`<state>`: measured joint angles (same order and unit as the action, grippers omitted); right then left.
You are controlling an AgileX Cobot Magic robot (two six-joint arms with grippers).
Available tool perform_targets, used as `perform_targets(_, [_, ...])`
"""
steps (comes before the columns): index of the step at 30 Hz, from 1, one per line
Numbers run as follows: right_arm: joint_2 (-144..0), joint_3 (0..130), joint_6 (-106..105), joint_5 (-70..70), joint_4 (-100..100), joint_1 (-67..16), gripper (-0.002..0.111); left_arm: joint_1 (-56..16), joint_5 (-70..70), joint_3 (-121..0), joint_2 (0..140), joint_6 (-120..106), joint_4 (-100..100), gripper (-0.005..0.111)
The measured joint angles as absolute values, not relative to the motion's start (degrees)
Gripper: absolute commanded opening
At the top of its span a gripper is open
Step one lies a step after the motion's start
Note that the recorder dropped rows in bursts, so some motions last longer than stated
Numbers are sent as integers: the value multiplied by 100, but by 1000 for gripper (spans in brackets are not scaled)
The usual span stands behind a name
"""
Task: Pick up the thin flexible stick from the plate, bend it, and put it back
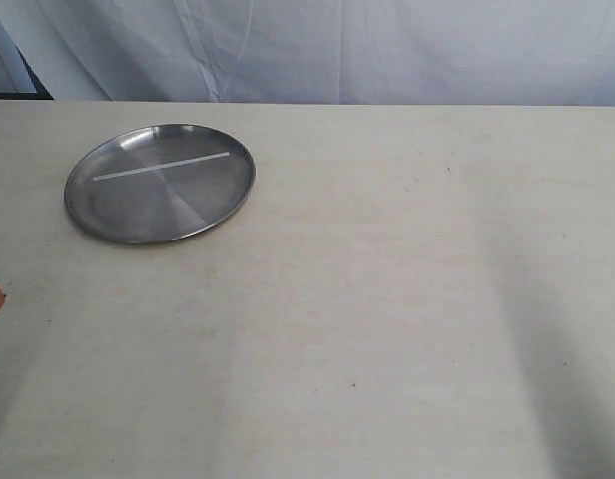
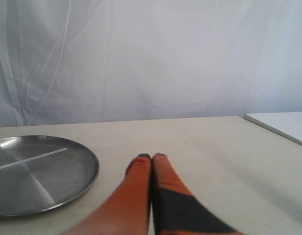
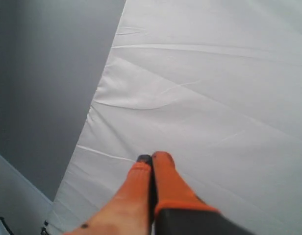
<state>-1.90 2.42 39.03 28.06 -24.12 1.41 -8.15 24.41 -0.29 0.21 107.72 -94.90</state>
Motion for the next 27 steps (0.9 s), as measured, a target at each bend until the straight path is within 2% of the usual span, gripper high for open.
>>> perform_targets(4, [-605,955,3692,2848,-1724,141,0,-815,2441,-29,21,10772,-9490,0])
perform_targets(7, [-1358,1740,3070,2809,-501,141,0,-815,2441,-29,21,10772,-9490,0])
perform_targets(14, [-4789,4223,2790,1241,1761,-16,0,-815,2441,-29,21,10772,-9490,0])
perform_targets(18, [-7124,5823,2662,-598,2163,-629,0,-815,2441,-29,21,10772,-9490,0])
perform_targets(22, [-9276,7437,1644,-2291,2134,-1553,0,-815,2441,-29,21,10772,-9490,0])
perform_targets(27, [-11196,9153,79,-3226,1161,-2500,0,-815,2441,-29,21,10772,-9490,0])
